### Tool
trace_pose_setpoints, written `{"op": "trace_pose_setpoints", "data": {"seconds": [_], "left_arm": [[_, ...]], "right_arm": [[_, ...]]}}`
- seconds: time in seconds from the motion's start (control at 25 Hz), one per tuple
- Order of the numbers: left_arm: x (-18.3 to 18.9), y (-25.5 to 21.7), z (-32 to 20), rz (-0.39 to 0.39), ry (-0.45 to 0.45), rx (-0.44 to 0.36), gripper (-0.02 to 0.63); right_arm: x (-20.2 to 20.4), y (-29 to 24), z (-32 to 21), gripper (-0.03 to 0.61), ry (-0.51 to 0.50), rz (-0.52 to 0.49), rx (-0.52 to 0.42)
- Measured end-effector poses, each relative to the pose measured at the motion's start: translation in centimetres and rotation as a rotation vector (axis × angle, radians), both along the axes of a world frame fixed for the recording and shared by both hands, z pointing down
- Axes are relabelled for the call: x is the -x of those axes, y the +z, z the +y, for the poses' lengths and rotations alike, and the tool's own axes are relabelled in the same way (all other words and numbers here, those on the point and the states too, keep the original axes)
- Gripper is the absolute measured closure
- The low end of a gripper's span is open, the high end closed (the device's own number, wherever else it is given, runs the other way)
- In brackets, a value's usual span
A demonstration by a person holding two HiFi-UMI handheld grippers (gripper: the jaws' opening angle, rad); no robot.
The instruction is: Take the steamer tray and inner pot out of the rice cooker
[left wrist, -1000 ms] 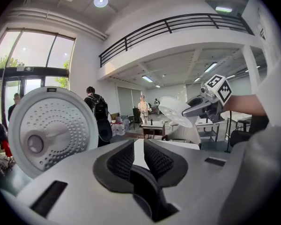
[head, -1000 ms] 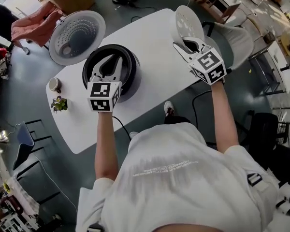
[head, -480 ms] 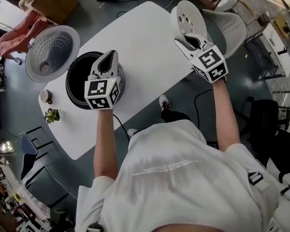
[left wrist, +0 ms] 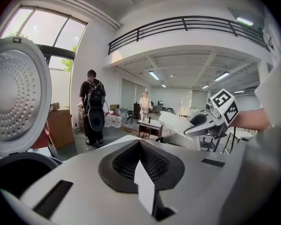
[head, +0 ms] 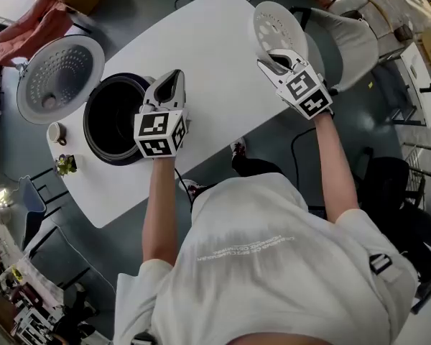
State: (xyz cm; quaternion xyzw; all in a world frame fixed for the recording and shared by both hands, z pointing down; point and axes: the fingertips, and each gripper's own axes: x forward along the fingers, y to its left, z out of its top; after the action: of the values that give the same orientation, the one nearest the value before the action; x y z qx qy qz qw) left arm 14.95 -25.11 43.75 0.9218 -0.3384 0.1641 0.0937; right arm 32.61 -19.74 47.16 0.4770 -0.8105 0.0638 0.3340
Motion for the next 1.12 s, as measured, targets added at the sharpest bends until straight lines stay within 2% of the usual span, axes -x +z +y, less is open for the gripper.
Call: {"op": "trace_pose_setpoints", "data": {"seconds": [0.4,0.56,1.12], "left_arm": [[-0.7,3.2,-1.9,-0.023,-0.093,0.067,0.598],[-0.5,4.3,-2.3,-0.03,-0.139,0.089,0.598],[0.1,8.1,-1.6,-0.047,-0.194,0.177,0.598]], "right_arm": [[0.7,7.9,-5.4,0.503,-0.184,0.067,0.144],[1.2,11.0,-7.1,0.502,-0.262,0.133,0.185],[4.0,19.5,-10.6,0.495,-0.464,0.318,0.238]]}}
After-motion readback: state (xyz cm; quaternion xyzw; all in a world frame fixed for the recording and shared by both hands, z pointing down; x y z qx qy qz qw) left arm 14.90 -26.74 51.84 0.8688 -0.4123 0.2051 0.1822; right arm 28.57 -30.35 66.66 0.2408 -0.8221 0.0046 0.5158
